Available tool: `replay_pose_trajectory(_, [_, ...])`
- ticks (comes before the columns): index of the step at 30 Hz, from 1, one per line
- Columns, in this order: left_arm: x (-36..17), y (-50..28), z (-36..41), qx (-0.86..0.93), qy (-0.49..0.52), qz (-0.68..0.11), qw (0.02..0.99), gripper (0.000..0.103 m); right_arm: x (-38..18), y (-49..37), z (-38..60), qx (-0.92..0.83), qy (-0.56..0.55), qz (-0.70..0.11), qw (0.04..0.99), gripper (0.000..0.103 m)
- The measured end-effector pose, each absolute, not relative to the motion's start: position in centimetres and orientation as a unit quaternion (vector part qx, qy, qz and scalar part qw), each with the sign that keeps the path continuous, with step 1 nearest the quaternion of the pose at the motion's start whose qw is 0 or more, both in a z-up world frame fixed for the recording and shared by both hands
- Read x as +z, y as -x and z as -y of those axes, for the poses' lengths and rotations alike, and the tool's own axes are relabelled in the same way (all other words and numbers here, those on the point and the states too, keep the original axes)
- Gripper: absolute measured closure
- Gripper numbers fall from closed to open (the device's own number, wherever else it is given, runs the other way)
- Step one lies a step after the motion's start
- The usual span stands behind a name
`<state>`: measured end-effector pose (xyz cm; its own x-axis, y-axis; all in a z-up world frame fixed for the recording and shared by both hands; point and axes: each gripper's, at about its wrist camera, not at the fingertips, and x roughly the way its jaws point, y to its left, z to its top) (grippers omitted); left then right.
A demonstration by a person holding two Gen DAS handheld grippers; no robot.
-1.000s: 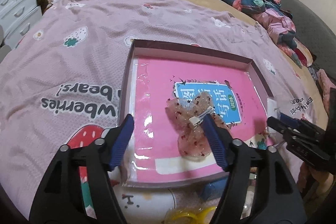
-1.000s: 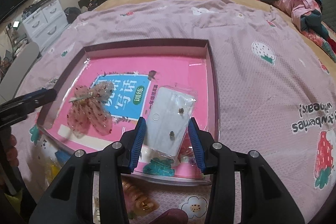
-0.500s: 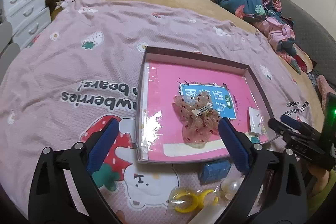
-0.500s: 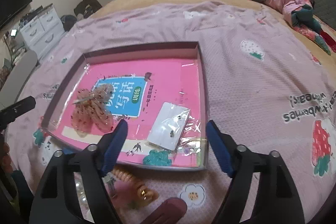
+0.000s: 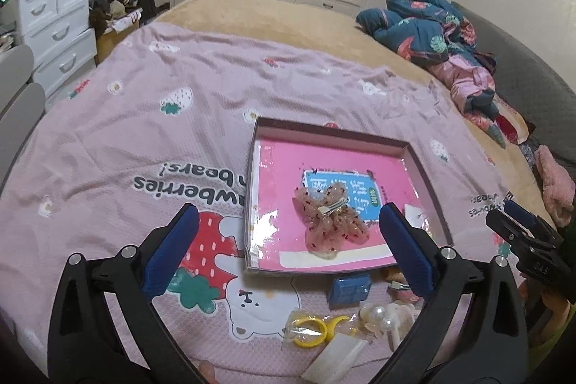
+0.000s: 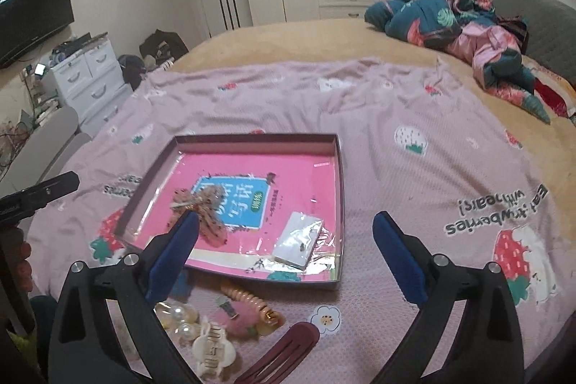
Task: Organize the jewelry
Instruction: 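Lift both tools out of the box back toward the remaining accessories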
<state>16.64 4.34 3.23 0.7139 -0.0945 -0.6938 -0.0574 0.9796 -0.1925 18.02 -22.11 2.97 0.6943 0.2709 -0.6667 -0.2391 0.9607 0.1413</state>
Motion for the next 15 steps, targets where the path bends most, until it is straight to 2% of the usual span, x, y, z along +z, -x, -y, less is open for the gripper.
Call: replay_pose_trajectory(15, [6.9,-12.6,-4.7,-0.012,0.105,-0.333,0.937,0.009,6.7,-13.2,23.5,0.136,-0.023,-0.327,0.935,0.006])
